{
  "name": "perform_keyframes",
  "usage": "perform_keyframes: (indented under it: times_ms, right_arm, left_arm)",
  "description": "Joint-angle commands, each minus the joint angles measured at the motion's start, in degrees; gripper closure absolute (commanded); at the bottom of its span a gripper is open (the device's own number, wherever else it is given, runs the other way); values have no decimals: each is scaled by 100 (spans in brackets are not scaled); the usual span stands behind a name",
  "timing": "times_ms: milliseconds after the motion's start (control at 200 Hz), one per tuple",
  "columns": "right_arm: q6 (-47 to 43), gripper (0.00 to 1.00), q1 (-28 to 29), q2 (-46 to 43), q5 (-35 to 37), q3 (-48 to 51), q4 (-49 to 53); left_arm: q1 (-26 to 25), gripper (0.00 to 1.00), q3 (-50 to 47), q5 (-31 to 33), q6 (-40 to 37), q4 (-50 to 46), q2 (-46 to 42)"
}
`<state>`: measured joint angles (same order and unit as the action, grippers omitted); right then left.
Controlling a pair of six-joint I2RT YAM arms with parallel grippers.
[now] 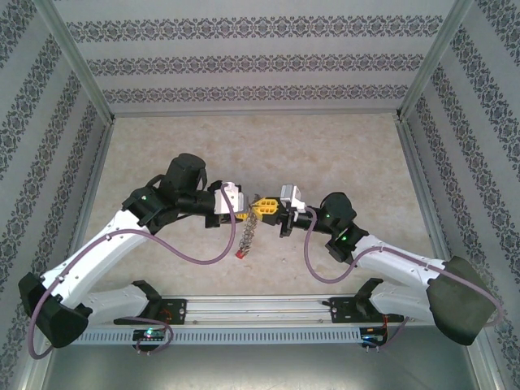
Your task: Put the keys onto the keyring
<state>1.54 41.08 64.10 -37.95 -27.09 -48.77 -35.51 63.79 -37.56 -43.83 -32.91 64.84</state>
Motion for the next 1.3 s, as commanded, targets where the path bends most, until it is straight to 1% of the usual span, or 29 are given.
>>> perform_keyframes:
  times_ms: [0,70,160,245,300,390,465,640,809,969,1124,1179,1294]
  right_arm:
    - [-160,100,-39,-97,-288,-51,-207]
    - [-176,100,-39,-98,-318,-83,-165]
    - [-169,100,-37,-117,-417,-117,-109]
    - [-207,100,-34,-97,-432,-116,-89]
    - [-203,100,-37,-92,-425,-131,-71]
    - [-212,100,-26,-101,-440,-147,-53]
    - [-261,100,-22,-108,-432,-139,-36]
    - [-258,100,-12,-122,-423,-174,-18]
    - [-267,100,-1,-64,-429,-224,-9]
    - [-317,100,9,-47,-442,-222,-1]
    - [-337,100,11,-3,-528,-253,8]
    - [-344,100,10,28,-506,-261,0]
    - [-317,100,11,51,-501,-296,-44]
  left_arm:
    - [39,73,154,-236,86,103,-41]
    - [67,73,217,-173,94,-21,-41]
    - [211,73,360,-366,116,-261,-6]
    - [298,80,429,-674,174,-340,12]
    - [306,82,495,-780,221,-424,67]
    - [307,85,639,-865,53,-792,200]
    - [303,84,659,-922,-28,-943,266]
    - [307,80,646,-1162,-11,-960,365]
    - [307,79,687,-1076,-28,-1050,466]
    - [314,73,715,-797,-69,-1123,522]
    - [316,69,583,-503,91,-853,482]
    - [314,70,590,-440,108,-835,503]
    - [315,79,608,-635,81,-844,515]
